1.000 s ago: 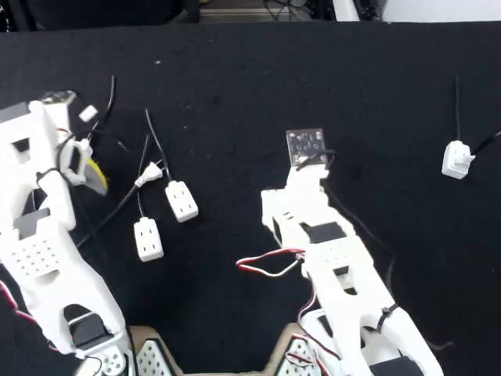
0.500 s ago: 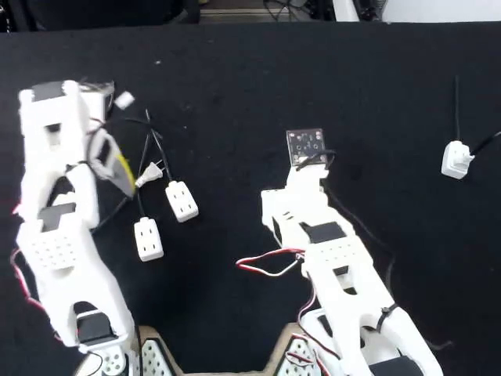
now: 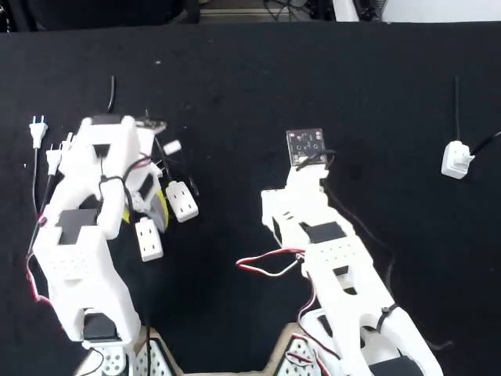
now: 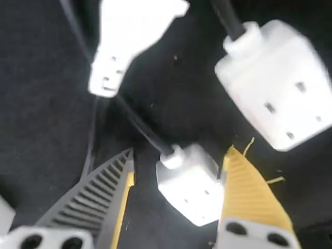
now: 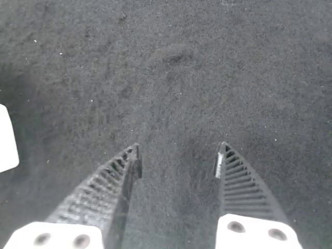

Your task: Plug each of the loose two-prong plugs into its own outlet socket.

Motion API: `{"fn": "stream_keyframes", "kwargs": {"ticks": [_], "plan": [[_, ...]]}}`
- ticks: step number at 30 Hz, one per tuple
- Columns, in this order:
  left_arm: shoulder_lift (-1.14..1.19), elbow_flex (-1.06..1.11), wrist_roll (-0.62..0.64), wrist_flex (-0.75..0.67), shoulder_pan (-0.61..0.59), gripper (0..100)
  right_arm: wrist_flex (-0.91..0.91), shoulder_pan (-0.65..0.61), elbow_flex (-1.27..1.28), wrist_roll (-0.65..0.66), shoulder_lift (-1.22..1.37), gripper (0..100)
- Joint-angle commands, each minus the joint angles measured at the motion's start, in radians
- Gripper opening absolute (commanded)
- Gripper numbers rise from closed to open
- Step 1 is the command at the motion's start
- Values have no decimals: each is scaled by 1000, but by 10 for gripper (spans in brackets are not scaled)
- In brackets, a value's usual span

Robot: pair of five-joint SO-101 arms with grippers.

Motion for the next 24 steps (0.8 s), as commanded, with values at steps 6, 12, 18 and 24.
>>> {"fn": "stream_keyframes", "kwargs": {"ticks": [6, 12, 18, 24], "plan": [[-72, 102, -63, -95, -142, 274, -23, -14, -25, -9, -33, 223], [-118, 25, -114, -97, -274, 274, -23, -14, -24, -9, -33, 223], [-114, -79, -146, -97, -390, 274, -23, -14, -24, -9, -33, 223], [-118, -151, -146, -87, -473, 274, -23, -14, -24, -9, -33, 223]]}}
